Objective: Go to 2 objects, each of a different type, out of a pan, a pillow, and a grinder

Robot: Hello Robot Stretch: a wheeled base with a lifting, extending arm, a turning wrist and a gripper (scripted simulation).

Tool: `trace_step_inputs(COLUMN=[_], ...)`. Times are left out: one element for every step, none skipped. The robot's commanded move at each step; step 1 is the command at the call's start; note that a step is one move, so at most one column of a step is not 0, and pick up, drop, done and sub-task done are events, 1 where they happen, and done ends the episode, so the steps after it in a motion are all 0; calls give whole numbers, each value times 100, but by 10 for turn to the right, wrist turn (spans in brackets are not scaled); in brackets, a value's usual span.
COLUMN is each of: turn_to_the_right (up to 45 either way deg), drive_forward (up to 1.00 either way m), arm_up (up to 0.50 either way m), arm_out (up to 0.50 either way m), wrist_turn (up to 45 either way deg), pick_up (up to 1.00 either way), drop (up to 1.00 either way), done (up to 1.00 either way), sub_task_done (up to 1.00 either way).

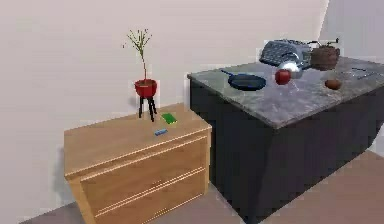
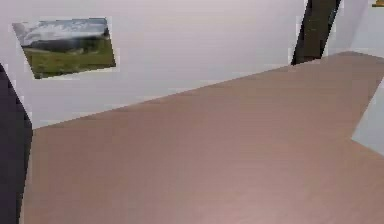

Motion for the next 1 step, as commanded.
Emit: trace_step_inputs(turn_to_the_right=[450], drive_forward=[0], arm_up=[0], arm_out=[0], wrist_turn=[0], pick_up=[0], drop=[0], done=[0], sub_task_done=[0])
